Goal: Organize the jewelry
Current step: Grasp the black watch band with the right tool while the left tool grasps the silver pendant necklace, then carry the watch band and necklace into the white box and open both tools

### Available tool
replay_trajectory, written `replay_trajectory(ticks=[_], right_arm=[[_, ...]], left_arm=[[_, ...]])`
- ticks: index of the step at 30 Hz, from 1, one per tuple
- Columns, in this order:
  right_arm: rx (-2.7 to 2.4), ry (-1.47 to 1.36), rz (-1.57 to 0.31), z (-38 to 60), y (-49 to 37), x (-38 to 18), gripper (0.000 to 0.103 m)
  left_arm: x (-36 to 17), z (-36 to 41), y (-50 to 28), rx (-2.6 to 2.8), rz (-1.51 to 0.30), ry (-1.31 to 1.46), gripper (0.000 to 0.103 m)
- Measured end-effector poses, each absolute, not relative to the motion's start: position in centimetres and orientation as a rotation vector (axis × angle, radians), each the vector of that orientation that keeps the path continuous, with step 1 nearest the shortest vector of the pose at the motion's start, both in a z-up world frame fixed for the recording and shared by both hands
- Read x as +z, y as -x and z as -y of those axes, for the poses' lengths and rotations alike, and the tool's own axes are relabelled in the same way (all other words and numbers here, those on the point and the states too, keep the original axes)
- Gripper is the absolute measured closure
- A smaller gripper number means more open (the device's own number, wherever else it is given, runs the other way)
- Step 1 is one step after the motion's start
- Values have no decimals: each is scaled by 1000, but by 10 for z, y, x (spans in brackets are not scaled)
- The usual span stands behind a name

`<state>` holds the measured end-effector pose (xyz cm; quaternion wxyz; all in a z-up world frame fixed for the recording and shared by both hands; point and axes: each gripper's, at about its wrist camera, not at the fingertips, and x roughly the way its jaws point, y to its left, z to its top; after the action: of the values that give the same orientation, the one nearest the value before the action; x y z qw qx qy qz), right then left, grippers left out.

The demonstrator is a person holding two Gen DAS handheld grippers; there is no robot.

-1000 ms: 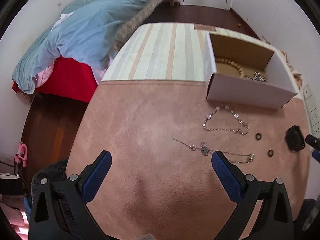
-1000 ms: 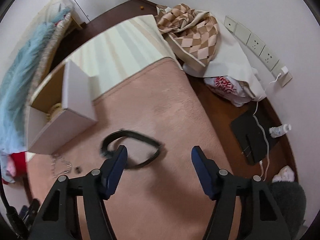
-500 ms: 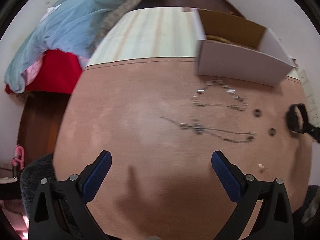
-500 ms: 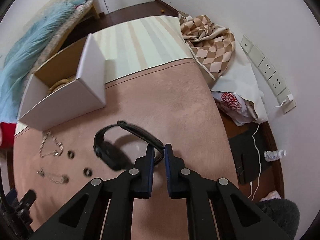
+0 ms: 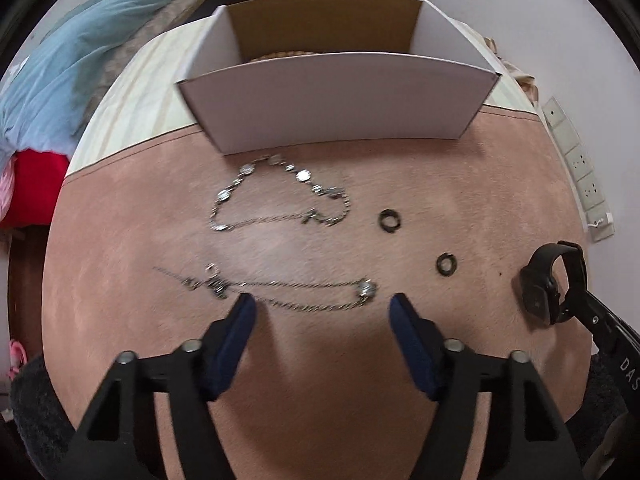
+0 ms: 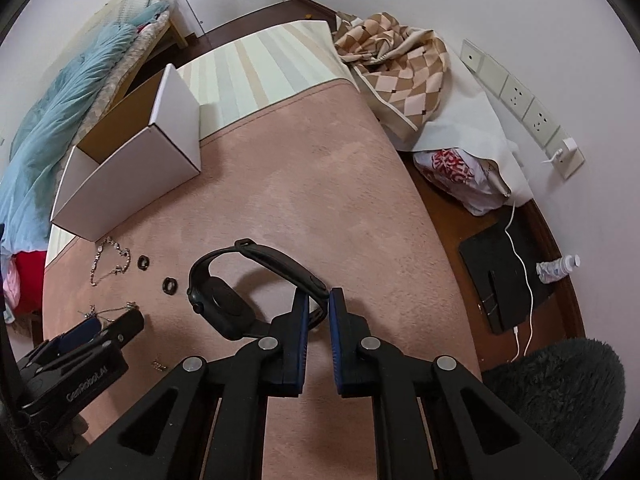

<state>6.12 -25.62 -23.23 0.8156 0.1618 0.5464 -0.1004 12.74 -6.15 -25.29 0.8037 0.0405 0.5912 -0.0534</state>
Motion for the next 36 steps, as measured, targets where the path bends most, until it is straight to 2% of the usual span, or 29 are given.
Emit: replay_trajectory(ticks=[5,8,11,20,36], right_arm=[[-224,-357,-1168,260,-60,-237,93],[-224,-355,-1168,259,-61,-237,93],[-219,-347,-1166,257,-61,-234,93],[-157,-359,-1129,247,-61,-213,93],[70,-354,-971,208,-125,-105,93]], left_arm=[[-248,76,-125,-140,-1226,-129,77],[-249,81,-128,-145,-1216,-143,89],[-248,84,-126,-156,-1209,-147,96],[-225,71,-113,-197,-1183,-103,96],[-77,12,-148,-247,-1005,50,96]])
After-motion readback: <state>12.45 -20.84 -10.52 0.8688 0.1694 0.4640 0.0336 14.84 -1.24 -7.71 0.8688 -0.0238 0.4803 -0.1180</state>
